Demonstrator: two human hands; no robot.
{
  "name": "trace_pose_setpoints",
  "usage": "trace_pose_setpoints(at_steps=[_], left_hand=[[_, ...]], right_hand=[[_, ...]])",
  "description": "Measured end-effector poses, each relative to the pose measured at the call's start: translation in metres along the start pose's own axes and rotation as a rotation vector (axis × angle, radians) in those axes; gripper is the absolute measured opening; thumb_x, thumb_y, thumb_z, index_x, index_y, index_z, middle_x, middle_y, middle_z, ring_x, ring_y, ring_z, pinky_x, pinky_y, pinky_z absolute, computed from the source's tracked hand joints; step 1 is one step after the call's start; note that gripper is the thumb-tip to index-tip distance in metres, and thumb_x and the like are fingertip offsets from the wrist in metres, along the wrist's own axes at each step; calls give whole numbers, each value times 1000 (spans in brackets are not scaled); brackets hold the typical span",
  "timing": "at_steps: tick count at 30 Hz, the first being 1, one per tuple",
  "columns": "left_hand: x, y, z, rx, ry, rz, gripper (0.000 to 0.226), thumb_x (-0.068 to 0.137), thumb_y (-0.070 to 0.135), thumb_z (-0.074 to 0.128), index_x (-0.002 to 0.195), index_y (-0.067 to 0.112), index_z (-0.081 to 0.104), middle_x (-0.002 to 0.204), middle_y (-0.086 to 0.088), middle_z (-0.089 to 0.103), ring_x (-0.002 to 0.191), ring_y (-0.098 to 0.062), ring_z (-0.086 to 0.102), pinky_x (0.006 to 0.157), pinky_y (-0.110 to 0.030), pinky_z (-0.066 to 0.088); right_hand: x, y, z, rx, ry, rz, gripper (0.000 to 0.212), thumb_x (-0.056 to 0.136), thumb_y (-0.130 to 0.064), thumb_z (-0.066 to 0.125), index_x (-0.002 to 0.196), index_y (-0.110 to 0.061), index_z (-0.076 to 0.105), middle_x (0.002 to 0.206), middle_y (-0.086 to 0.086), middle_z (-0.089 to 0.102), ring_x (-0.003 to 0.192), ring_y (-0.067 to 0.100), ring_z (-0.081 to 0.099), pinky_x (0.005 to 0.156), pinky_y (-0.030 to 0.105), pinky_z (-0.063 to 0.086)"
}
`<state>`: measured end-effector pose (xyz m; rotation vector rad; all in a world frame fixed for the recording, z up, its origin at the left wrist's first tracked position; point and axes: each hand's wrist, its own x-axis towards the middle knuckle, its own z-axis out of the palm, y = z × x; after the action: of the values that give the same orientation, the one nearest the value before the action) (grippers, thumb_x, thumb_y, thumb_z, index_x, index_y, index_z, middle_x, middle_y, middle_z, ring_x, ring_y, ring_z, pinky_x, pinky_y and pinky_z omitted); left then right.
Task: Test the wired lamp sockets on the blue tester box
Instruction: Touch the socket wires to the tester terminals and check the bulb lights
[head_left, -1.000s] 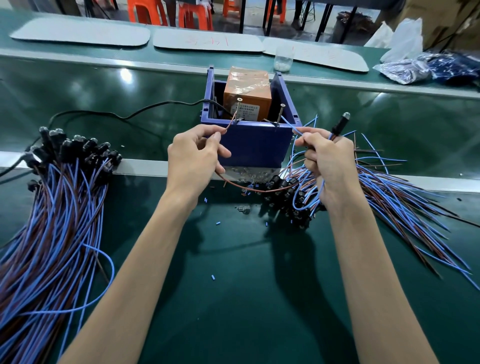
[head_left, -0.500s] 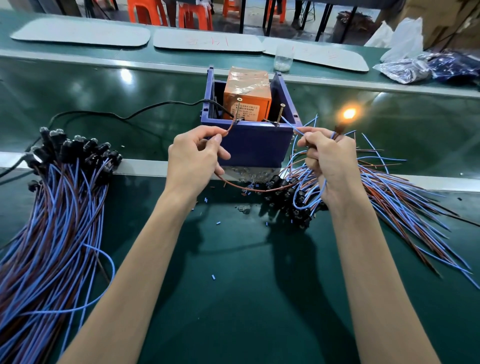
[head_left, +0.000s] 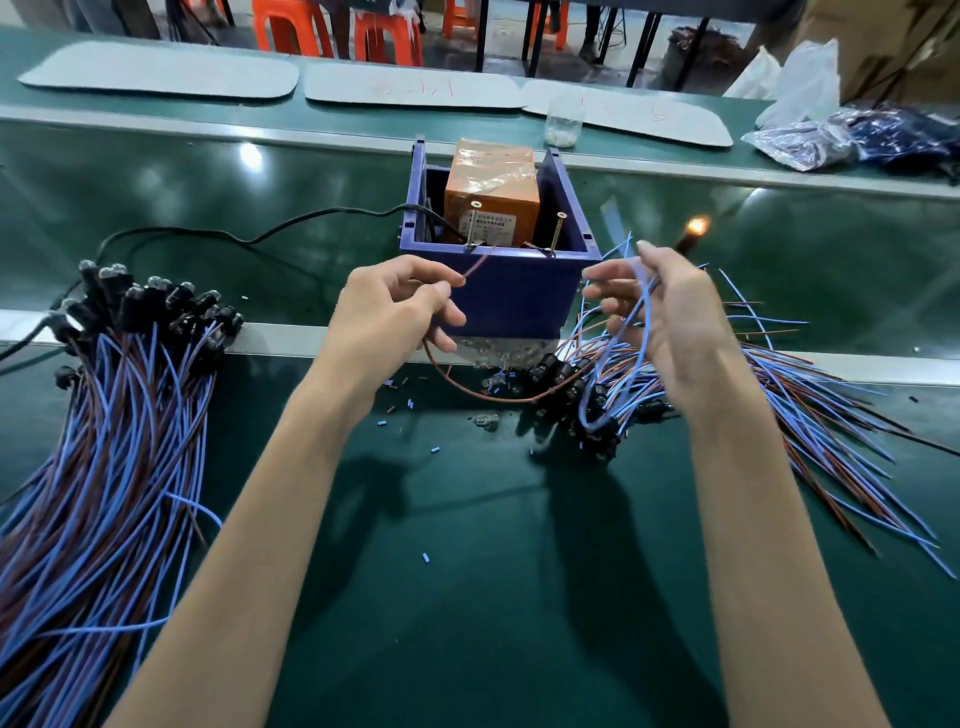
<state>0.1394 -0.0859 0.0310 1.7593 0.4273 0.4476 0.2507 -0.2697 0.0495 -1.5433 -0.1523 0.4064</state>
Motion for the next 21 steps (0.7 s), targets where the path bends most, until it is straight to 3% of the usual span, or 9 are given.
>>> trace_pose_setpoints(at_steps=[2, 4, 6, 9, 13, 15, 17, 19, 21], left_hand=[[-3, 5, -8, -12, -181, 25, 22, 94, 3, 53, 86, 18, 67, 67, 7, 71, 58, -6, 65, 57, -10, 45], [-6, 7, -16, 9, -381, 73, 25, 92, -4, 54, 85, 15, 68, 80, 5, 74, 74, -5, 69, 66, -10, 49], [-9, 8, -20, 102, -596, 110, 30, 89, -10, 54, 86, 13, 72, 97, 5, 75, 93, -8, 69, 77, -13, 50], [-12, 8, -21, 265, -813, 90, 34, 89, -9, 56, 92, 18, 76, 113, 11, 70, 110, -2, 62, 90, -14, 45], [-10, 7, -21, 468, -773, 33, 38, 93, 4, 53, 96, 36, 73, 102, 18, 71, 99, 10, 61, 89, -18, 47], [-9, 6, -25, 544, -726, 16, 38, 93, 5, 51, 95, 38, 70, 98, 19, 71, 98, 4, 62, 90, -22, 49], [-6, 4, -31, 610, -689, -16, 32, 93, 9, 52, 95, 37, 67, 100, 15, 71, 100, -6, 64, 95, -29, 49], [-1, 0, -40, 700, -620, -50, 20, 93, 17, 57, 96, 34, 67, 96, 12, 72, 98, -9, 64, 93, -29, 48], [4, -8, -50, 778, -483, -109, 11, 93, 22, 58, 96, 31, 65, 94, 9, 72, 98, -14, 64, 91, -28, 47]], right_hand=[[-2, -8, -11, -205, 44, -2, 53, 103, -36, 28, 72, -14, 65, 73, 1, 64, 51, 0, 46, 56, 20, 32], [-4, -13, -23, -308, 140, -39, 54, 103, -36, 28, 68, -14, 64, 65, 1, 59, 38, 0, 39, 49, 18, 27], [-8, -17, -32, -263, 201, -106, 50, 104, -31, 32, 68, -12, 62, 60, 2, 57, 36, 1, 39, 41, 14, 27], [-17, -23, -38, -178, 366, -316, 40, 103, -21, 38, 73, -13, 62, 64, 0, 62, 48, 2, 58, 51, 14, 43], [-19, -31, -42, -369, 762, -718, 29, 96, -28, 41, 95, -16, 68, 104, 17, 67, 92, 15, 66, 89, 31, 50], [-22, -34, -38, -467, 866, -976, 34, 98, -23, 39, 112, -5, 65, 122, 21, 58, 109, 17, 60, 94, 22, 45], [-26, -31, -28, -511, 876, -1223, 28, 98, -5, 42, 116, 3, 61, 121, 30, 52, 112, -4, 50, 92, 6, 35], [-25, -22, -22, -630, 806, -1279, 28, 93, 7, 46, 115, 6, 62, 113, 34, 52, 101, -17, 40, 92, 2, 30], [-20, -13, -22, -809, 656, -1086, 32, 87, 9, 49, 114, 4, 66, 114, 30, 53, 104, -3, 42, 97, 7, 31]])
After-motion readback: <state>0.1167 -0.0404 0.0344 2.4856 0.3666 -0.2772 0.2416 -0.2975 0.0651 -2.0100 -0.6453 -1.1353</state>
